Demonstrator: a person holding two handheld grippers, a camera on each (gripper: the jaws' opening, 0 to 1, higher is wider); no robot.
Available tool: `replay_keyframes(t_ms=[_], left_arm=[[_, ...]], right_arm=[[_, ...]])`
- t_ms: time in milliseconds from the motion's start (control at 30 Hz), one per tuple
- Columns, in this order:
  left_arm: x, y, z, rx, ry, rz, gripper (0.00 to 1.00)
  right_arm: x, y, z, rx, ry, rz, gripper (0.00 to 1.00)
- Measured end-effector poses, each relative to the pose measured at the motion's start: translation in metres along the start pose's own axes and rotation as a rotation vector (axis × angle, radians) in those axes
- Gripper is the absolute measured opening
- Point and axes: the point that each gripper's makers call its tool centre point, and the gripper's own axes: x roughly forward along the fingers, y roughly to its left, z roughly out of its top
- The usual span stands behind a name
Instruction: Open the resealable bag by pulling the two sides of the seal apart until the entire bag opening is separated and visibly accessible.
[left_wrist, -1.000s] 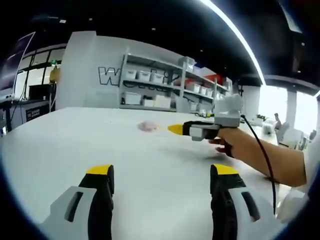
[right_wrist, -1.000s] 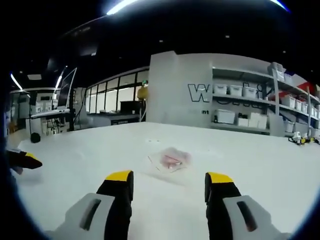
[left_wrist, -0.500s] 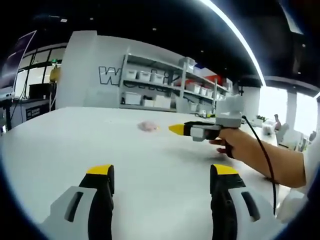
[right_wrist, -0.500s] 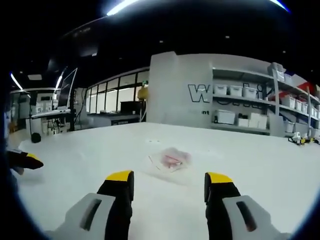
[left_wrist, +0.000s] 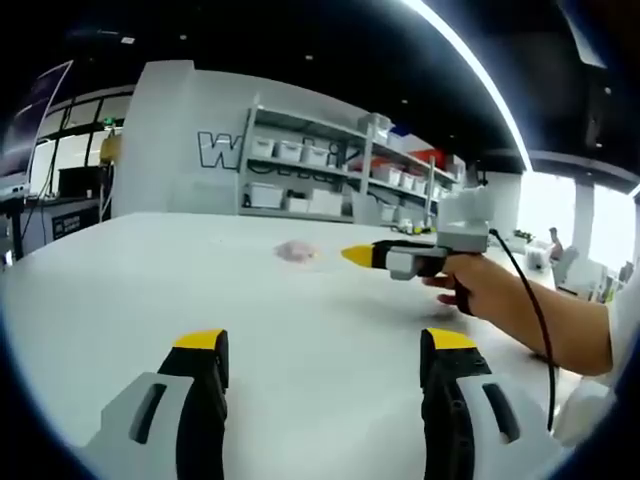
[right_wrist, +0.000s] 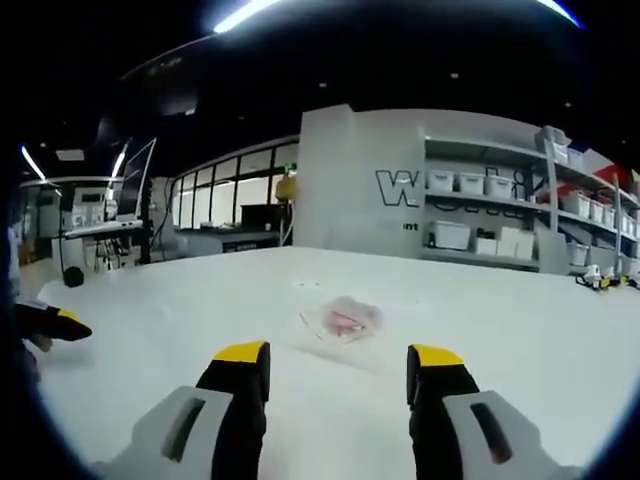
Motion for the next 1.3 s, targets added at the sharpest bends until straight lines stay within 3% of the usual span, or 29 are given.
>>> replay_keyframes(t_ms=[633, 1300], left_arm=[[-0.001, 0.001, -0.002, -0.009, 0.007, 0.004, 0.78], [-0.001, 0.001, -0.003, -0.015, 0.011, 0.007, 0.78]], right_arm=[[-0.012, 0.000, 0.009, 0.015, -0.033, 0.006, 0.55], [-0.026, 0.000, 0.001, 0.034, -0.015, 0.002, 0.53]])
